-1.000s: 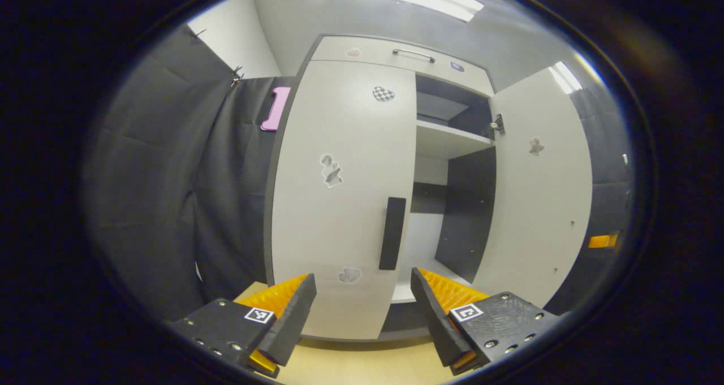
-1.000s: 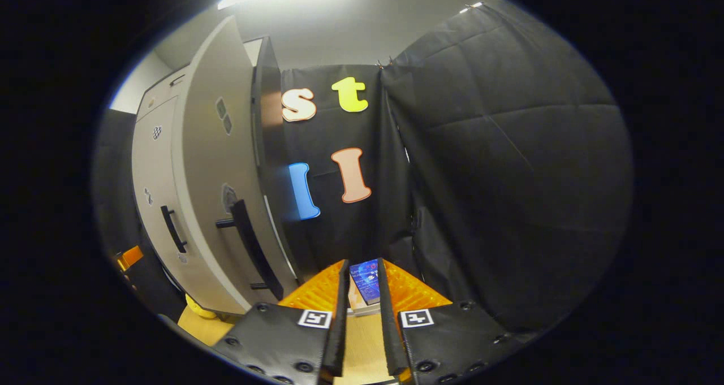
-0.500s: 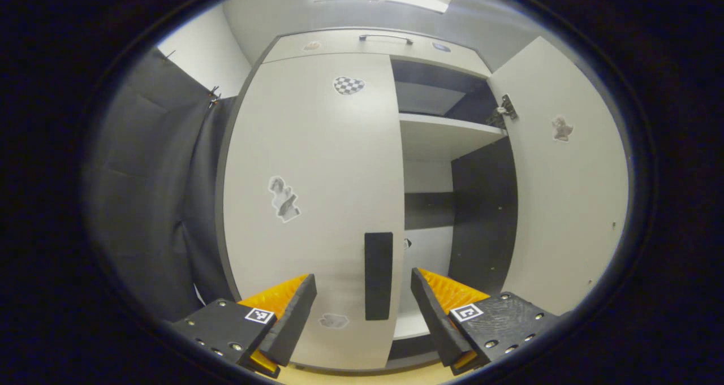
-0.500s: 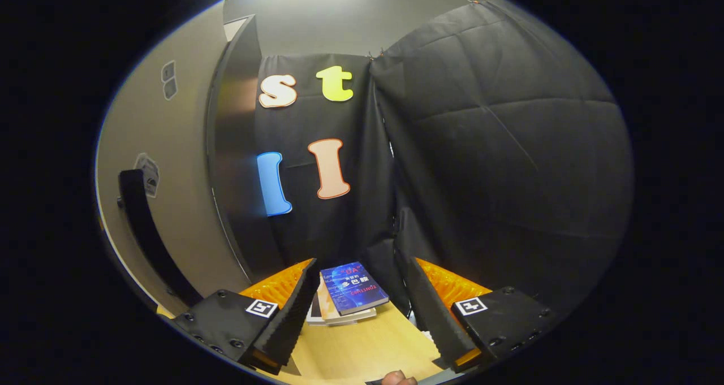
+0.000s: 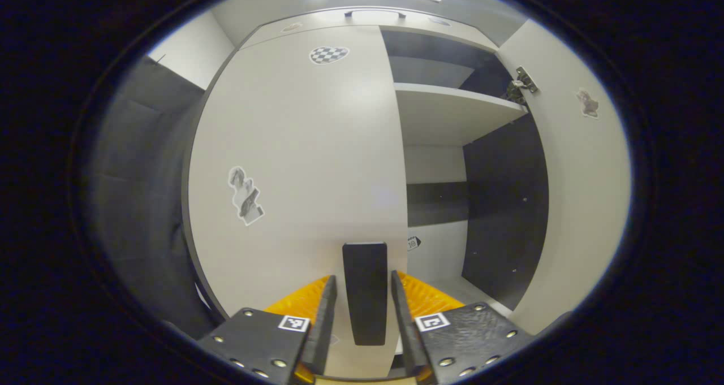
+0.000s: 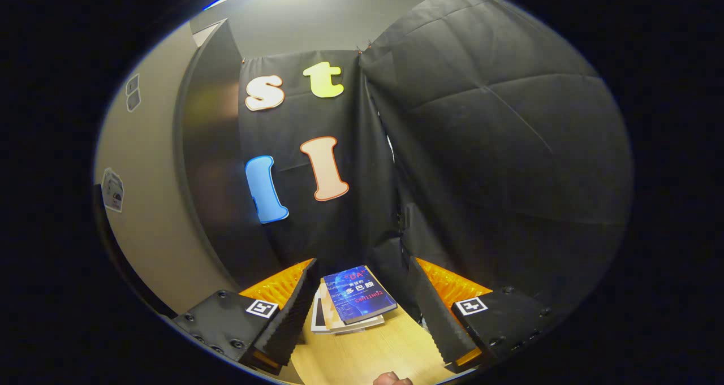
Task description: Open the right door of the double-door shoe cabinet with the right hand, and open the left door with the left hand.
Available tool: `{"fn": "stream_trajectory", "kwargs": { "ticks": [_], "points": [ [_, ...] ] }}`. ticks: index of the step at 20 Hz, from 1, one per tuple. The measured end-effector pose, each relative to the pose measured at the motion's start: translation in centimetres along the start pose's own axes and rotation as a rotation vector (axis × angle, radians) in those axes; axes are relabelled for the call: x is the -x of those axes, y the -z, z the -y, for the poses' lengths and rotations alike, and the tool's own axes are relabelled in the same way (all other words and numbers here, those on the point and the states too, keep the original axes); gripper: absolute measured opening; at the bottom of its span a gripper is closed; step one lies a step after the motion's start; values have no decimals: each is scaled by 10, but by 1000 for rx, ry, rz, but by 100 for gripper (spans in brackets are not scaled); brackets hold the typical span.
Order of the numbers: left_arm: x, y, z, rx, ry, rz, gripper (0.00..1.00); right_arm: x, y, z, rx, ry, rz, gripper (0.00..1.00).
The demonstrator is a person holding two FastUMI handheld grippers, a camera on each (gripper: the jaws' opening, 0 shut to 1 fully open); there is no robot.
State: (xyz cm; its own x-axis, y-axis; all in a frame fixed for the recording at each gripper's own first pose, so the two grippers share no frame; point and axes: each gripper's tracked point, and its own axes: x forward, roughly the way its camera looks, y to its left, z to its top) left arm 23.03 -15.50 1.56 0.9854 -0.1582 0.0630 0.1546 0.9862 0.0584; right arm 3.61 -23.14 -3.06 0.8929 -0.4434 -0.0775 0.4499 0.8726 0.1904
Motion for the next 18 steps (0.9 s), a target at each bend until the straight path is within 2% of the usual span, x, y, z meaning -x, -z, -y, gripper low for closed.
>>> {"fn": "stream_trajectory", "kwargs": {
  "ticks": [1,3,6,7,8,11,13,18],
  "points": [
    [-1,1,2,38,13,-2,42,-5,1,-3,4,-13,-9,98],
    [-3,2,3,45,21,2,41,-16,2,-10,4,-47,-21,98],
    [-5,6,5,-26,18,0,28,-31,-12,-13,2,-77,-5,98],
    [-4,7,6,-33,15,-10,28,-35,-14,-13,5,-81,1,98],
    [-4,9,6,-23,18,-19,29,-38,-17,-14,8,-85,6,98],
    [-3,8,5,2,23,-15,20,-45,-20,-18,3,-108,15,98],
    [-3,9,6,3,10,-12,5,-50,-19,-18,1,-123,9,98],
    [-1,9,6,15,11,-22,5,-53,-20,-23,12,-179,18,98]
  ]
}}
